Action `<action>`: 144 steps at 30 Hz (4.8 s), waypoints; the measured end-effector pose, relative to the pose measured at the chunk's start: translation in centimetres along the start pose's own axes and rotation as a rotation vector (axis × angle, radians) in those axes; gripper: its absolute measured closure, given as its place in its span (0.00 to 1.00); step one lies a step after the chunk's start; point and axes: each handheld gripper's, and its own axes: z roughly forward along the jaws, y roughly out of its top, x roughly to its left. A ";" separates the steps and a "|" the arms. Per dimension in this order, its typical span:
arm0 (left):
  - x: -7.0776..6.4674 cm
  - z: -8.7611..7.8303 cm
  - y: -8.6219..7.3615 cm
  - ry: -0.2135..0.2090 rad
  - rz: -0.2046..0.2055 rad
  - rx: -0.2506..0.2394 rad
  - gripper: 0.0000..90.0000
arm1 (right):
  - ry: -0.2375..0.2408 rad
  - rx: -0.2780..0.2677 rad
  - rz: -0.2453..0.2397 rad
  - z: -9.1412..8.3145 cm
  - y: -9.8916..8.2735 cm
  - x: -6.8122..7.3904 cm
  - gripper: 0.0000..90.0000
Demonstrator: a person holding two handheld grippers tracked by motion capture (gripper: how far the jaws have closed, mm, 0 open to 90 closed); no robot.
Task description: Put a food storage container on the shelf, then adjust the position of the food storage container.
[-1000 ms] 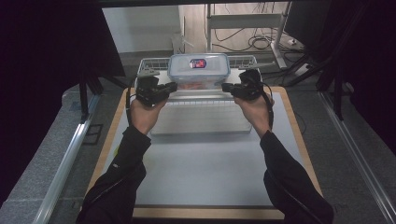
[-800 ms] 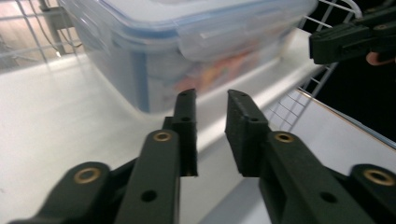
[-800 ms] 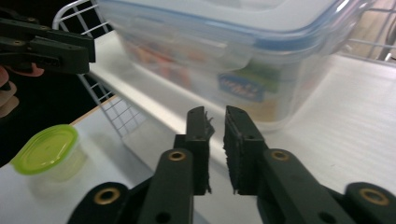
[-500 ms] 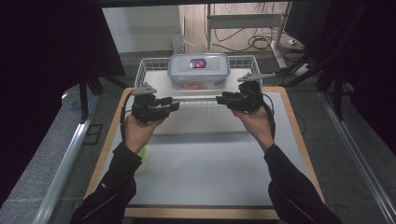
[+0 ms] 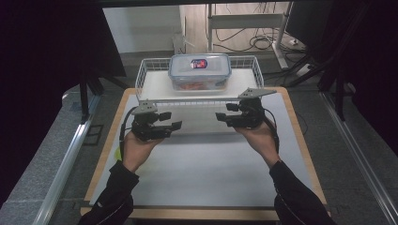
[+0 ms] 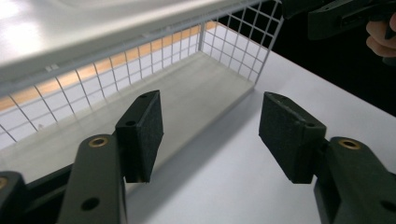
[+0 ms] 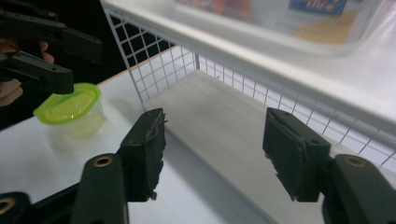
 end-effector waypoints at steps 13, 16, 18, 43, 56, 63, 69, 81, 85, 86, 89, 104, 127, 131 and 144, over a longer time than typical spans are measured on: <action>-2.5 0.3 -3.1 -0.002 0.049 0.016 0.24 | -0.011 0.009 -0.043 -0.6 -3.1 1.2 0.19; -2.8 0.5 -4.0 -0.007 0.044 0.011 0.20 | -0.013 0.012 -0.042 -0.7 -3.8 1.4 0.17; -3.0 0.7 -4.5 -0.013 0.039 0.012 0.16 | -0.014 0.020 -0.034 -0.8 -4.3 1.4 0.15; -5.8 -0.6 -11.3 0.011 0.069 0.050 0.01 | 0.002 0.043 -0.023 -3.1 -12.6 3.3 0.01; -5.1 -0.2 -12.0 0.061 0.055 0.132 0.02 | 0.005 0.116 -0.017 -2.9 -14.8 3.4 0.02; -3.6 -1.3 -11.1 0.078 0.041 0.122 0.26 | -0.005 0.135 -0.018 -2.7 -14.9 3.4 0.03; -1.3 -2.7 -10.4 0.150 -0.015 0.114 0.65 | -0.012 0.144 -0.008 -2.6 -15.1 3.2 0.04; 4.8 -6.5 -11.2 0.277 -0.197 0.092 1.00 | -0.014 0.185 -0.002 -2.2 -15.5 3.0 0.06; 5.7 -7.2 -11.5 0.335 -0.209 0.095 1.00 | -0.012 0.192 -0.003 -2.2 -15.5 3.0 0.07; 6.1 -7.4 -11.6 0.348 -0.214 0.094 1.00 | -0.011 0.195 -0.004 -2.1 -15.5 3.0 0.07; 7.1 -8.1 -12.2 0.371 -0.238 0.085 1.00 | -0.010 0.200 -0.007 -2.1 -15.6 3.0 0.07; 11.0 -8.0 -14.9 0.440 -0.308 0.134 1.00 | -0.006 0.227 -0.014 -1.7 -15.8 3.1 0.08; 7.4 -4.2 -13.5 0.307 -0.272 0.167 1.00 | -0.004 0.250 -0.010 -1.5 -16.0 3.0 0.08; 6.6 -3.4 -13.1 0.277 -0.263 0.172 1.00 | -0.005 0.256 -0.010 -1.4 -16.0 3.0 0.08; 4.0 0.1 -11.6 0.183 -0.212 0.188 1.00 | -0.006 0.261 -0.010 -1.3 -16.1 3.0 0.08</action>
